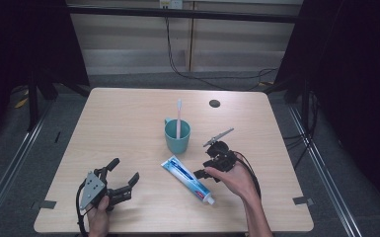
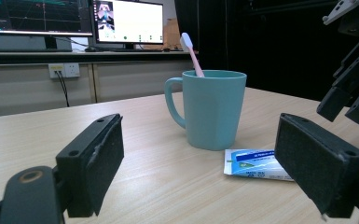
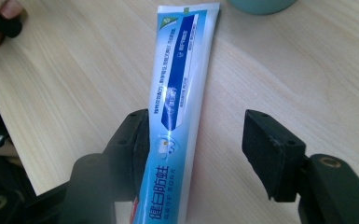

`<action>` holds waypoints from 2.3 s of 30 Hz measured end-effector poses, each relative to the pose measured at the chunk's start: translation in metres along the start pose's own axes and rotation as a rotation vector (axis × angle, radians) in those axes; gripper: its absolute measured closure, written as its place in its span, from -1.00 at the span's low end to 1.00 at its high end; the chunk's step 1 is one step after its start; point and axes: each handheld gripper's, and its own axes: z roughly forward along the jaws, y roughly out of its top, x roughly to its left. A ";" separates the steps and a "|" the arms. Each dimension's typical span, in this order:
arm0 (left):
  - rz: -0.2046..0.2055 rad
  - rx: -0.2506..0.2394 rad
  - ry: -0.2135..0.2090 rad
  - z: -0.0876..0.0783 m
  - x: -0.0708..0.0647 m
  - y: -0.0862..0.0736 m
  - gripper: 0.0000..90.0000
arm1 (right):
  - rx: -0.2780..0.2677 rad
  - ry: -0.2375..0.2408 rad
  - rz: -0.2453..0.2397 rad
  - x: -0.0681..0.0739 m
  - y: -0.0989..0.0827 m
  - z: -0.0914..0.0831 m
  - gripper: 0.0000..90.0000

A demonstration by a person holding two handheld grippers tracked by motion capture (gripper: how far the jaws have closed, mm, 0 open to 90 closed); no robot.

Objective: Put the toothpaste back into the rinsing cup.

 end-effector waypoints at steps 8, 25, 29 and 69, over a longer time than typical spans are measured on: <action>0.002 0.001 -0.003 0.000 0.000 0.000 -0.65 | 0.069 0.011 -0.016 0.001 0.008 0.015 -0.16; -0.003 0.001 -0.003 0.000 0.000 0.000 -0.65 | 0.156 0.017 -0.009 0.001 0.019 0.033 -0.24; 0.002 0.003 -0.004 0.000 0.000 0.000 -0.65 | 0.180 0.015 -0.022 0.002 0.020 0.039 -0.22; -0.002 -0.001 -0.021 0.000 0.001 0.000 -0.65 | 0.383 -0.107 -0.213 0.030 0.036 0.070 0.12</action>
